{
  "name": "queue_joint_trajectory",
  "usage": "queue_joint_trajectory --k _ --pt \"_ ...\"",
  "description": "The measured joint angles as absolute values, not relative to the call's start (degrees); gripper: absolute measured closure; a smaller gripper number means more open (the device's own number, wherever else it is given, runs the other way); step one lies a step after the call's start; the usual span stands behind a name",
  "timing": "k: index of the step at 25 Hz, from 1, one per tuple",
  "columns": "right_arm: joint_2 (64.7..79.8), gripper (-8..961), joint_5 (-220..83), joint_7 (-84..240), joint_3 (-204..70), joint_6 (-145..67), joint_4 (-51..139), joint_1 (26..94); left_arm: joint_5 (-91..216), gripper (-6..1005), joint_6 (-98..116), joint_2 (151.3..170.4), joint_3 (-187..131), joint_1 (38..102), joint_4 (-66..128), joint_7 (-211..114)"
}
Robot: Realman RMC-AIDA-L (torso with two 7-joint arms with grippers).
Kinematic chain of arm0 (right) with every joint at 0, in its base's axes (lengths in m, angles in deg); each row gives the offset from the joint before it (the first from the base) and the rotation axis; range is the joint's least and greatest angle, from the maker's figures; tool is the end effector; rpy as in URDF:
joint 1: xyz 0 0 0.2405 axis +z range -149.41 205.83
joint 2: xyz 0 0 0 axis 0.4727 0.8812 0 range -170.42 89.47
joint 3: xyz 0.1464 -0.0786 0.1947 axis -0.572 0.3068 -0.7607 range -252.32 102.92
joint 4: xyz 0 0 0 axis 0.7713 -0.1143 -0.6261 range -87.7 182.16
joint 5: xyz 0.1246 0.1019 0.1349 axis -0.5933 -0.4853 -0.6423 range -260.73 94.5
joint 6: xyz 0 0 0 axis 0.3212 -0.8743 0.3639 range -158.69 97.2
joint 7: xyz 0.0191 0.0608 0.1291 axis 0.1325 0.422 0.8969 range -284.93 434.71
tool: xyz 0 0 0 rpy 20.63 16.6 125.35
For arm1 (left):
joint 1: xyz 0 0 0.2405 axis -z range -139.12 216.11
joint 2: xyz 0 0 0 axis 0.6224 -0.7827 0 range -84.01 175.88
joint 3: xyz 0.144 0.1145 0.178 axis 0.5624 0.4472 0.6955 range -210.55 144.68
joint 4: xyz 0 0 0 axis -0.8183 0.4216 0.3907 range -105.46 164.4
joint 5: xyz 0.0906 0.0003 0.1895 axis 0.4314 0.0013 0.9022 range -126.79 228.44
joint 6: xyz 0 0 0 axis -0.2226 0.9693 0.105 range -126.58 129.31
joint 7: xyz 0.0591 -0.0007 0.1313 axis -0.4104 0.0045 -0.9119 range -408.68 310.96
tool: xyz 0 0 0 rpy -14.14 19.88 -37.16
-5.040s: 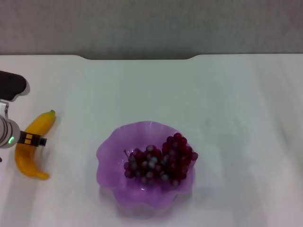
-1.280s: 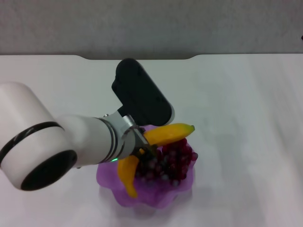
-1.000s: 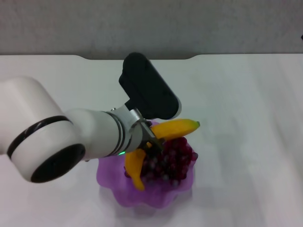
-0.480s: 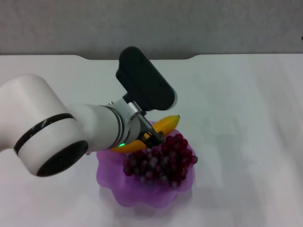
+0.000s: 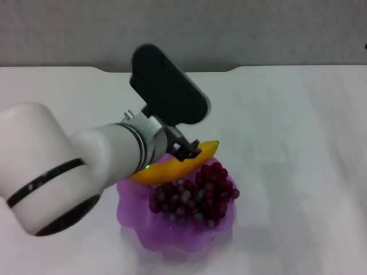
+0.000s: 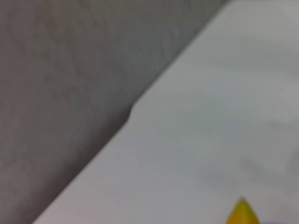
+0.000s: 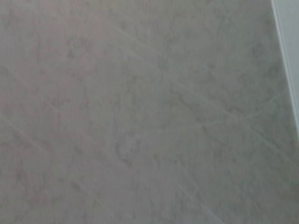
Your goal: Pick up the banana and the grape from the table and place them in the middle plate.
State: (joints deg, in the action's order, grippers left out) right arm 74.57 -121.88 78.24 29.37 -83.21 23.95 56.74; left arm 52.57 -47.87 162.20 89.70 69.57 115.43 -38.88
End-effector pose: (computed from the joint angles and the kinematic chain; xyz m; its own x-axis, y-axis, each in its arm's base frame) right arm 0.3005 0.4033 0.0502 0.6616 0.1434 -0.7360 -0.7461 0.0271 -0.6653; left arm -0.1078 0.3577 -0.0708 0.9546 0.2978 -0.0032 0.1841 -0.5986 -0.7796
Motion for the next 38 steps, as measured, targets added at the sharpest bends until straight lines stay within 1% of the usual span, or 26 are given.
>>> queue_joint_trajectory --k 2,7,11,17,26,32,38 --pt "74.58 68 -121.87 78.22 29.37 -83.21 23.95 56.7 52.7 116 -45.76 162.13 88.45 67.74 117.83 -38.79" --pt "74.58 68 -121.87 78.2 29.36 -83.21 23.94 56.68 52.05 116 -40.15 162.04 83.52 63.53 122.56 -39.11" --pt "74.57 68 -121.87 78.11 29.36 -83.21 23.93 56.68 51.45 117 -36.15 162.06 80.74 62.12 123.69 -38.71" --pt "74.58 67 -121.86 78.07 29.36 -83.21 23.87 56.67 50.32 116 -20.61 162.13 75.73 58.32 121.0 -38.16" --pt "74.57 67 -121.88 78.05 29.36 -83.25 23.44 56.83 49.16 114 -3.63 162.24 68.44 57.98 113.11 -35.25" --pt "74.57 67 -121.78 78.02 29.83 -83.84 23.4 57.05 49.0 112 9.47 162.07 66.09 55.9 108.12 -35.15" --pt "74.57 66 -121.78 78.0 30.1 -85.43 23.39 57.05 48.41 111 14.37 162.13 63.42 54.79 104.52 -34.81"
